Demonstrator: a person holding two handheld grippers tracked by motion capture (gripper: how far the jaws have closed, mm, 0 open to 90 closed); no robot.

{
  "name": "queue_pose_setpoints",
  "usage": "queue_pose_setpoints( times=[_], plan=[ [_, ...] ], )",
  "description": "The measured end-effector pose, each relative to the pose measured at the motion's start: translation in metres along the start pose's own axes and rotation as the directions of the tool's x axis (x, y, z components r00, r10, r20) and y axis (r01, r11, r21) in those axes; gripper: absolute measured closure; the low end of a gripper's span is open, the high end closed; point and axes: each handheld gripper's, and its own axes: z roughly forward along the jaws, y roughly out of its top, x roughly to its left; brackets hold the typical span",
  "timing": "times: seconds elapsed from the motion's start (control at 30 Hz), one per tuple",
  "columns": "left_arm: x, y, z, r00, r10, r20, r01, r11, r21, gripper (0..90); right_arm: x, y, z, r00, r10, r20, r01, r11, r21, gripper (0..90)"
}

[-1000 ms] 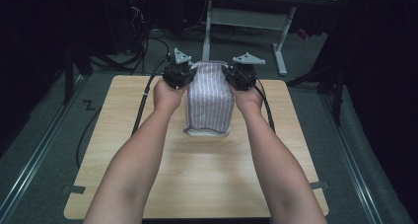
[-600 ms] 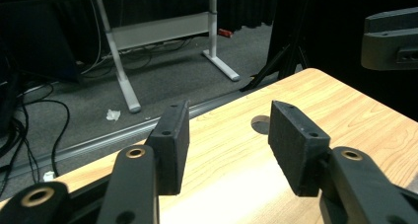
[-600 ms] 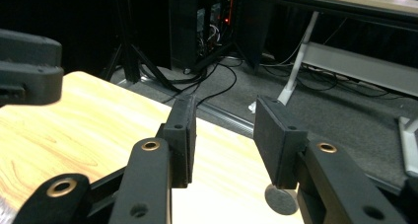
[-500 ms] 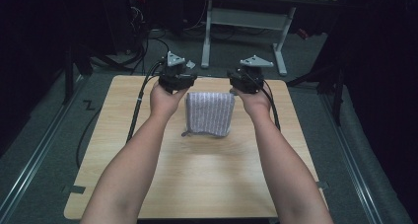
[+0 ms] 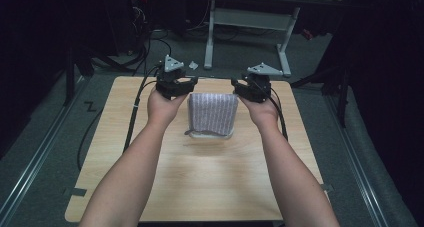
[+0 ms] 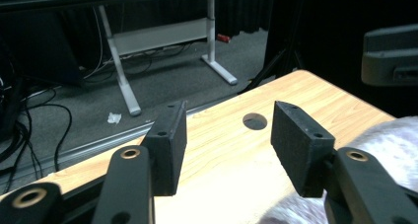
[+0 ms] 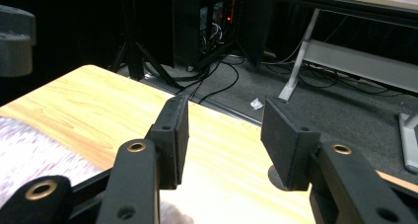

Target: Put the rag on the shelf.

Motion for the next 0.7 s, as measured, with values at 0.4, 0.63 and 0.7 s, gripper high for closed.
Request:
queue_pose_setpoints(
  times=[0.4, 0.63, 0.7],
  plan=[
    [0.004, -0.010, -0.020, 0.9989, -0.037, 0.028, 0.038, 0.9990, -0.023, 40.1, 0.000, -0.015, -0.023, 0.9998, -0.004, 0.019, 0.004, 1.000, -0.021, 52.4],
    [0.012, -0.024, -0.022, 0.9989, -0.045, 0.016, 0.045, 0.9990, 0.002, 37.0, -0.006, -0.025, -0.034, 0.9997, -0.005, 0.025, 0.005, 1.000, -0.018, 51.0],
    [0.013, -0.028, -0.023, 0.9983, -0.055, 0.020, 0.055, 0.9985, 0.000, 37.0, -0.006, -0.029, -0.034, 0.9995, -0.006, 0.030, 0.006, 1.000, -0.015, 51.0]
  ],
)
